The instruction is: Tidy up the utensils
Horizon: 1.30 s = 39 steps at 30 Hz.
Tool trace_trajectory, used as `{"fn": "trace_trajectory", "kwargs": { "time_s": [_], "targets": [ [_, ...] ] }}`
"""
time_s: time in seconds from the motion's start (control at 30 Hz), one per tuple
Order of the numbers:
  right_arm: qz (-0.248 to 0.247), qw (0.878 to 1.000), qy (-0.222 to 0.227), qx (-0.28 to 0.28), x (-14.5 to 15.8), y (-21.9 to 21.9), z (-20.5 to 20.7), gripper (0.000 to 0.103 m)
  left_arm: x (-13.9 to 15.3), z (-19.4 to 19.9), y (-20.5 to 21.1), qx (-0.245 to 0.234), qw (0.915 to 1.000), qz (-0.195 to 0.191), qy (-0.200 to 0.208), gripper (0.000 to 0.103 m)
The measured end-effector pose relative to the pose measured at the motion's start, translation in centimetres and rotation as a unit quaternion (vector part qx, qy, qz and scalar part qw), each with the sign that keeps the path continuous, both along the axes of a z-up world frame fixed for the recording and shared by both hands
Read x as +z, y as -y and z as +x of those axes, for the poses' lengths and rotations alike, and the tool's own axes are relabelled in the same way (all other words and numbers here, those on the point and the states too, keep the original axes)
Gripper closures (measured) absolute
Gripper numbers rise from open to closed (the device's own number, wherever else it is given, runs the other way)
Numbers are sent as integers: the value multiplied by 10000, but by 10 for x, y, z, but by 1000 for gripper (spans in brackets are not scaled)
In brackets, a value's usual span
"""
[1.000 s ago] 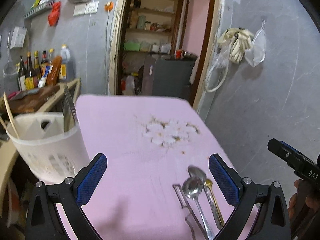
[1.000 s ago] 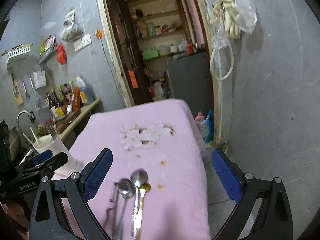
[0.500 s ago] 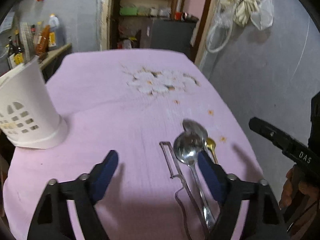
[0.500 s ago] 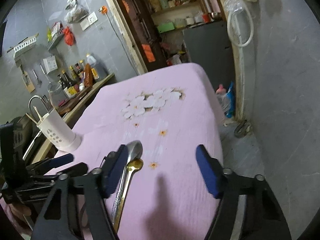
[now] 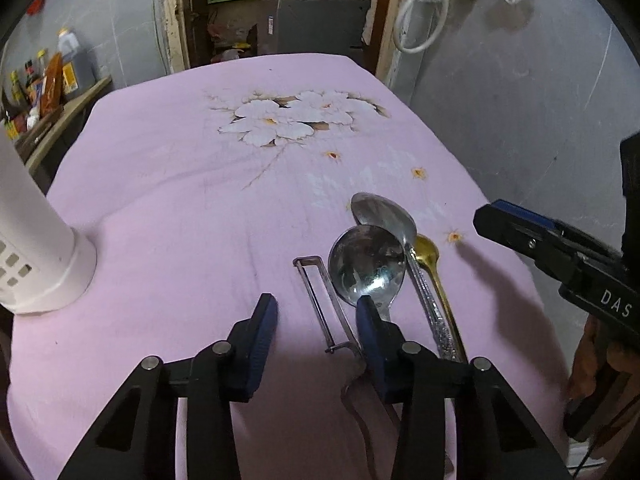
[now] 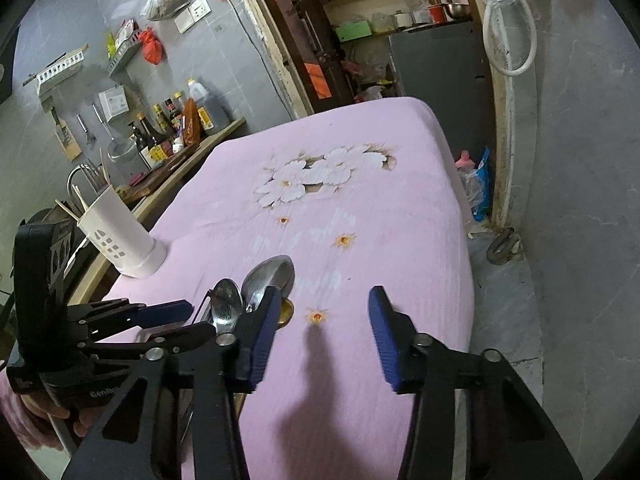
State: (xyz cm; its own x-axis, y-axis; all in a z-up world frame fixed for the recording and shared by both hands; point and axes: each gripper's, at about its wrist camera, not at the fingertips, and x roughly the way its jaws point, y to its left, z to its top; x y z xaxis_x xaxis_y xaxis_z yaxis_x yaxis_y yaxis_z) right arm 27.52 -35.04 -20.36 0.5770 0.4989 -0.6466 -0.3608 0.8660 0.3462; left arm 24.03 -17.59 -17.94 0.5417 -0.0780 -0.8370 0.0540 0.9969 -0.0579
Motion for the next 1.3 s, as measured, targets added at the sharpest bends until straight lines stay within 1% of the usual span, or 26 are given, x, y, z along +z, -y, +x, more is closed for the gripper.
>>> {"fn": "trace_trajectory", "kwargs": {
  "time_s": [0.03,0.13,0.2,0.3,0.43,0.57,0.67,0.83,0.9,1.0,1.1,1.17,1.23,1.3],
  "targets": [
    [6,10000,-20,17,-1,-2,1,64,0,0,2,-9,10000,87,9,67],
    [23,10000,-52,57,-3,-4,3,64,1,0,4,-3,9999,164,2,70],
    [35,9999,-61,73,-3,-6,3,64,2,0,2,57,9999,155,-2,78],
    [45,9999,-103,92,-4,-6,4,64,2,3,-3,134,9999,48,-40,82],
    [32,9997,-151,198,-5,-10,7,64,3,6,-5,173,9998,5,-113,83],
    [-4,9990,-215,383,-8,-18,10,64,3,8,-13,332,9993,-95,-121,84],
    [61,9982,-324,493,-11,-21,15,64,4,7,-19,418,9989,-152,-118,84],
    [66,9954,-586,762,-15,-32,27,64,4,7,-24,463,9986,-206,-162,84],
    [-10,9940,-705,833,-15,-36,34,64,4,9,-23,441,9986,-197,-201,84],
    [-48,9913,-916,944,-14,-41,42,64,4,10,-25,517,9979,-333,-224,84],
    [88,9882,-1120,1043,-16,-40,43,64,4,10,-29,570,9969,-478,-239,85],
    [305,9855,-1256,1099,-18,-38,43,66,4,10,-29,577,9968,-513,-226,85],
    [455,9829,-1386,1126,-23,-39,46,74,3,9,-29,562,9969,-510,-206,85],
    [570,9810,-1483,1116,-27,-42,49,77,2,10,-29,556,9969,-524,-193,85]
  ]
}}
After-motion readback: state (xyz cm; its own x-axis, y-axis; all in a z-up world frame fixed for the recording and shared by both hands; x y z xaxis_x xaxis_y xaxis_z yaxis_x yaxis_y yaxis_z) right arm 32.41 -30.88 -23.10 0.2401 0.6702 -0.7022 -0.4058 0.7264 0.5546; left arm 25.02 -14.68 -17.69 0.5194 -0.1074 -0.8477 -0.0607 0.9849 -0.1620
